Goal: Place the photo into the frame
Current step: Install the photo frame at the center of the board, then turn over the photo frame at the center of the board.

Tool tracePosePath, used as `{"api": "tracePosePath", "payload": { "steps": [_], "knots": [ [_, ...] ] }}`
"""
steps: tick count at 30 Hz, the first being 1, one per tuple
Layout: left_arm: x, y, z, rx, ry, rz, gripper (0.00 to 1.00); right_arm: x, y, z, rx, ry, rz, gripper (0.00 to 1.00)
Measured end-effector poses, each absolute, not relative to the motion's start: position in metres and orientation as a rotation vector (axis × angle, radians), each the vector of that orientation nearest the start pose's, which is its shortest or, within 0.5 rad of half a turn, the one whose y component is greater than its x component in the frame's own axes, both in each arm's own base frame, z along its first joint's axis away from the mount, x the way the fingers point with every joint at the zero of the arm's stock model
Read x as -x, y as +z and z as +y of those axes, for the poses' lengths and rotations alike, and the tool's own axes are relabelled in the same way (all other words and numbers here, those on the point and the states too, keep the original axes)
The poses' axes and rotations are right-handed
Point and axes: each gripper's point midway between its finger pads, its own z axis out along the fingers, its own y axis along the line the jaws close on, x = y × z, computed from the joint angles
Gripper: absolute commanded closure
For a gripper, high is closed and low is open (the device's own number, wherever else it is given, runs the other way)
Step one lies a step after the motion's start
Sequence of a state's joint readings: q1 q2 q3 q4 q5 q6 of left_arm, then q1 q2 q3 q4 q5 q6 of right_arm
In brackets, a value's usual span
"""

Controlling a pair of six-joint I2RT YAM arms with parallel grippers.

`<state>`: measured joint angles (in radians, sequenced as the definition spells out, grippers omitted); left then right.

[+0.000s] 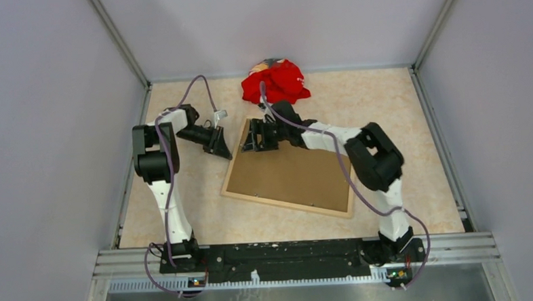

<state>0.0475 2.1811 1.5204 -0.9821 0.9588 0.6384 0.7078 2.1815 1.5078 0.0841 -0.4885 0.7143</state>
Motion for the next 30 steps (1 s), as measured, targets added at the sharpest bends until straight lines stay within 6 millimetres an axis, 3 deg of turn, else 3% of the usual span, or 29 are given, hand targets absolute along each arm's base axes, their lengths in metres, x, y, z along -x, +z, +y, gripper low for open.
{"api": "tracePosePath", "payload": {
  "steps": [3,5,8,9,11,13,15,16,20,30],
  "knots": [
    [-0.359,0.037,-0.109,-0.725,-1.271,2.49,0.57,-0.327,0.106,0.412,0.457,1.161,2.362,0.27],
    [-0.358,0.042,-0.107,-0.742,-1.257,2.479,0.43,-0.304,0.134,0.393,0.577,1.081,2.296,0.27],
    [-0.358,0.056,-0.104,-0.77,-1.229,2.449,0.38,-0.264,0.164,0.383,0.762,0.986,2.19,0.27],
    [-0.358,0.061,-0.102,-0.779,-1.22,2.435,0.29,-0.248,0.167,0.383,0.832,0.957,2.161,0.27],
    [-0.355,0.073,-0.101,-0.793,-1.216,2.402,0.22,-0.215,0.16,0.385,0.975,0.902,2.134,0.28],
    [-0.35,0.086,-0.098,-0.796,-1.219,2.374,0.21,-0.186,0.136,0.383,1.11,0.829,2.142,0.31],
    [-0.345,0.096,-0.096,-0.798,-1.218,2.352,0.03,-0.164,0.106,0.37,1.219,0.741,2.187,0.35],
    [-0.342,0.101,-0.094,-0.805,-1.212,2.341,0.02,-0.157,0.093,0.362,1.261,0.69,2.212,0.37],
    [-0.328,0.117,-0.09,-0.821,-1.186,2.317,0.01,-0.153,0.063,0.343,1.35,0.518,2.253,0.39],
    [-0.303,0.153,-0.091,-0.888,-1.099,2.247,0.01,-0.16,0.041,0.338,1.419,0.349,2.212,0.49]
  ]
}}
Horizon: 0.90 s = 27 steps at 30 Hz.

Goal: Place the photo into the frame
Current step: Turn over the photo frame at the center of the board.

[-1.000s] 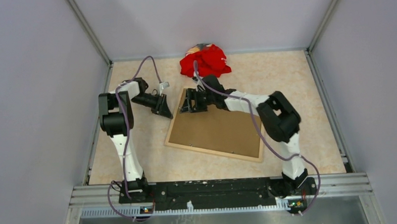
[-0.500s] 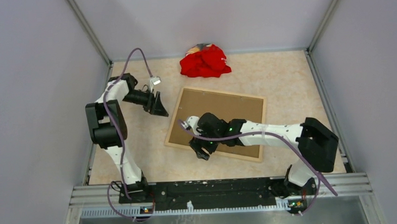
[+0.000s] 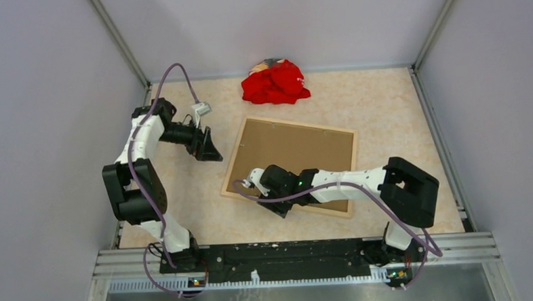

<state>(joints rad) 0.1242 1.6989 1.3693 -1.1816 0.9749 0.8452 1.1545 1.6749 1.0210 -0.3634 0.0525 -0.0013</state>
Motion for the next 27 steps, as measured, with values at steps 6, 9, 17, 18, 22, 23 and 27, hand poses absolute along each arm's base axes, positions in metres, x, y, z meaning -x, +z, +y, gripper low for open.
{"api": "tracePosePath", "payload": {
  "steps": [6,9,17,18,22,23,27],
  "knots": [
    [-0.3,0.168,-0.089,-0.907,-1.039,2.21,0.01,-0.163,0.028,0.334,1.433,0.306,2.203,0.68],
    [-0.297,0.174,-0.088,-0.916,-1.008,2.18,0.01,-0.167,0.027,0.337,1.433,0.296,2.184,0.86],
    [-0.258,0.175,-0.091,-1.17,-0.779,1.875,0.01,-0.173,0.032,0.349,1.471,0.293,2.146,1.0],
    [-0.251,0.173,-0.092,-1.215,-0.742,1.832,0.01,-0.173,0.033,0.349,1.473,0.294,2.15,1.0],
    [-0.238,0.169,-0.09,-1.367,-0.613,1.705,0.01,-0.176,0.044,0.353,1.462,0.342,2.169,1.0],
    [-0.238,0.169,-0.089,-1.403,-0.58,1.677,0.01,-0.179,0.05,0.356,1.446,0.374,2.176,1.0],
    [-0.237,0.172,-0.086,-1.525,-0.468,1.565,0.01,-0.195,0.083,0.364,1.355,0.496,2.168,1.0]
  ]
}}
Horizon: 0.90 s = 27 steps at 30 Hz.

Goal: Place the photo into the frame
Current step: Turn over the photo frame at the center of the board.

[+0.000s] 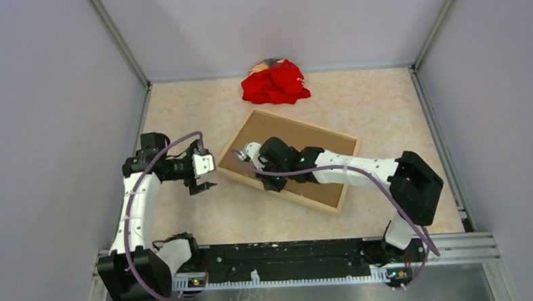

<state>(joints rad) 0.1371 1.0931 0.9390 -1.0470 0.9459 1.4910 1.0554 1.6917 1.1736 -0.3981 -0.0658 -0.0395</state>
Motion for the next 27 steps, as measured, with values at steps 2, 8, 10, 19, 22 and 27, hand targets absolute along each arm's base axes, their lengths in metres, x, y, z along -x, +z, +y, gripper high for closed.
{"api": "tracePosePath", "payload": {
  "steps": [2,8,10,19,22,27],
  "knots": [
    [-0.235,0.173,-0.088,-1.574,-0.412,1.508,0.01,-0.202,0.104,0.369,1.316,0.539,2.148,1.0],
    [-0.228,0.182,-0.105,-1.749,-0.19,1.258,0.01,-0.209,0.152,0.385,1.235,0.666,2.126,1.0],
    [-0.23,0.189,-0.112,-1.8,-0.109,1.157,0.01,-0.207,0.159,0.386,1.234,0.696,2.13,1.0],
    [-0.254,0.192,-0.131,-1.959,0.094,0.966,0.15,-0.206,0.186,0.389,1.197,0.824,2.156,1.0],
    [-0.26,0.19,-0.135,-1.977,0.116,0.958,0.29,-0.206,0.186,0.388,1.187,0.85,2.169,1.0],
    [-0.267,0.184,-0.14,-2.015,0.143,0.948,0.37,-0.21,0.194,0.387,1.157,0.882,2.175,1.0]
  ]
}}
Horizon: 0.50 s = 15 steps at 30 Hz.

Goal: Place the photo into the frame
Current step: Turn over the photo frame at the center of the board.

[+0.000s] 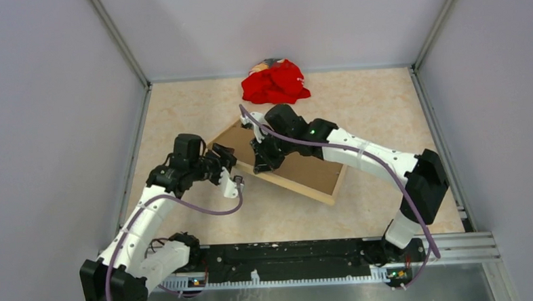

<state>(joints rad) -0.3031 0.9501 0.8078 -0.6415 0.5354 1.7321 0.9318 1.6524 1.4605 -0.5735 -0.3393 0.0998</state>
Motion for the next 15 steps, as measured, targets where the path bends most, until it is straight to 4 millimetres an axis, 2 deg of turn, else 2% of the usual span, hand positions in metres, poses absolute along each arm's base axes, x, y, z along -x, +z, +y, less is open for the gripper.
{"api": "tracePosePath", "payload": {
  "steps": [3,6,7,9,12,15],
  "knots": [
    [-0.267,0.176,-0.142,-2.052,0.144,0.955,0.44,-0.215,0.2,0.387,1.128,0.911,2.177,1.0],
    [-0.272,0.172,-0.142,-2.075,0.16,0.951,0.63,-0.218,0.205,0.387,1.109,0.929,2.177,1.0],
    [-0.274,0.174,-0.143,-2.074,0.165,0.954,0.7,-0.218,0.204,0.387,1.106,0.93,2.181,0.97],
    [-0.281,0.181,-0.145,-2.056,0.18,0.962,0.8,-0.219,0.207,0.386,1.104,0.929,2.18,0.75],
    [-0.293,0.193,-0.148,-2.005,0.203,0.974,0.84,-0.228,0.221,0.384,1.101,0.9,2.149,0.54],
    [-0.296,0.192,-0.15,-1.991,0.178,1.019,0.86,-0.243,0.251,0.38,1.137,0.813,2.025,0.42]
  ]
}}
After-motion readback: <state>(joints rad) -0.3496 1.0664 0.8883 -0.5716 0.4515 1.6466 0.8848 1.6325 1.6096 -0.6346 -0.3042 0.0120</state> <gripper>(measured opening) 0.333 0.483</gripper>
